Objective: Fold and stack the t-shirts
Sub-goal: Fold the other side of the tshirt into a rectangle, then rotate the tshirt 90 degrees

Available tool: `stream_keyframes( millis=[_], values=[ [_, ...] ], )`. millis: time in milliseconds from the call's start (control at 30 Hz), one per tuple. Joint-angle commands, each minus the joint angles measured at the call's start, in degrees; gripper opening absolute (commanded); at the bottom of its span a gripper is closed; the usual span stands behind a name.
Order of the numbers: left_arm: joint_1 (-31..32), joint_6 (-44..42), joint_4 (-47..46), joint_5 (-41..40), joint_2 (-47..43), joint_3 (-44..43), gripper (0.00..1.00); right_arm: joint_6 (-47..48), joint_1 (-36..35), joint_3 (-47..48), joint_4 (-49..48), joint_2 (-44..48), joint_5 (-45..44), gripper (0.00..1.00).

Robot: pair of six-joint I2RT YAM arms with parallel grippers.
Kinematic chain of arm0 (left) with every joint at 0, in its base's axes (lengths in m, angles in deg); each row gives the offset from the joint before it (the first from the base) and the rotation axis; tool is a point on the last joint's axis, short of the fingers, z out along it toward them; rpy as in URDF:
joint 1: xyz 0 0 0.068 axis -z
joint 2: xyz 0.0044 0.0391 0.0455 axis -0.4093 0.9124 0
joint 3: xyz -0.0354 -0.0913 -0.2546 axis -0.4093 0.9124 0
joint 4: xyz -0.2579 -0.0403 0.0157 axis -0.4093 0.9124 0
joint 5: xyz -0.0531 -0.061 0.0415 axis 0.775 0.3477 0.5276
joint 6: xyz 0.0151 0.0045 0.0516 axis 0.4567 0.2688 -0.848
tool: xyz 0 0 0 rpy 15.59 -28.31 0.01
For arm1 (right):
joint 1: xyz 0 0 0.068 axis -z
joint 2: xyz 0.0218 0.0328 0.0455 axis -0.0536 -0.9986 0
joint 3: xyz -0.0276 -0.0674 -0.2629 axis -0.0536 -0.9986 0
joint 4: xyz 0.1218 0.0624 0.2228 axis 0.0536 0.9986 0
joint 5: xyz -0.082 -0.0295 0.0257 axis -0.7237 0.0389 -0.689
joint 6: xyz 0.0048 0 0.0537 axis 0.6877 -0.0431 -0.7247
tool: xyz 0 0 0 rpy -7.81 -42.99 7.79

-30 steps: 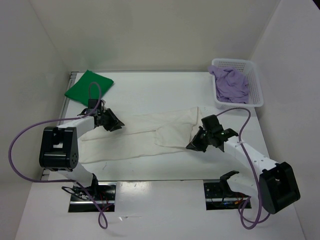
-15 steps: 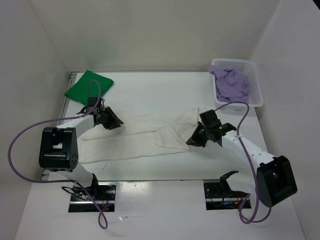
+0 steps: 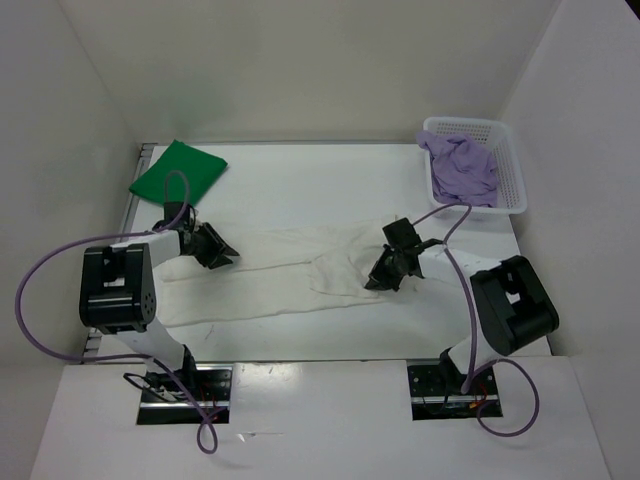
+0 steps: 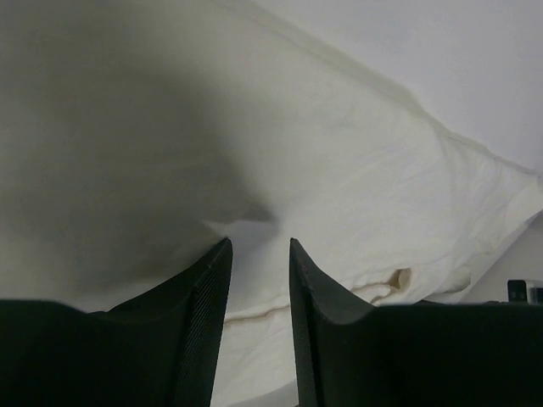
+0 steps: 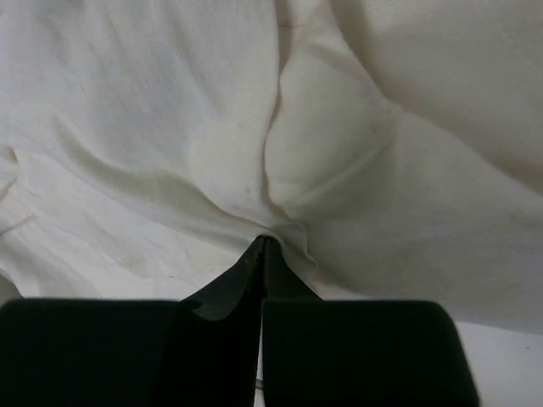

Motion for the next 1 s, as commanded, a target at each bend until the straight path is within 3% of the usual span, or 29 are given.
stream_keyframes(
  millis=[0, 100, 267, 367, 533, 800, 900, 967],
  values=[
    [-3.55, 0.40, 1.05, 1.77, 0.36, 1.47, 0.41, -0.17, -0.29, -3.06, -0.77, 3.07, -5.64, 0.00],
    [-7.16, -0.12, 1.58, 1.77, -0.78, 2.09, 0.43, 1.40, -0.29, -0.80, 1.78, 5.46, -5.65, 0.06],
    [-7.16, -0.66, 4.12, 1.25, -6.66, -0.98, 0.43, 3.35, -0.29, 8.08, 4.68, 5.38, -3.10, 0.23],
    [-3.83, -1.18, 6.06, -1.81, -10.88, -6.07, 0.43, 5.02, -0.29, 13.27, 4.07, 1.43, -3.10, 0.26],
    [3.81, -2.58, 5.54, -4.55, -13.34, -8.02, 0.40, 8.09, -0.29, 18.37, -1.81, -11.12, -4.85, 0.00],
    [8.57, -4.44, 5.54, -2.01, -15.19, -8.55, 0.39, 11.08, -0.29, 28.21, -2.96, -23.36, -8.73, 0.00],
    [9.10, -4.44, 6.85, -1.48, -17.47, -7.32, 0.39, 12.40, -0.29, 37.07, -1.65, -31.52, -8.73, 0.00],
    [9.10, -4.44, 7.73, -1.48, -18.01, -7.32, 0.40, 14.06, -0.29, 50.05, 0.19, -41.00, -6.88, 0.00]
  ],
)
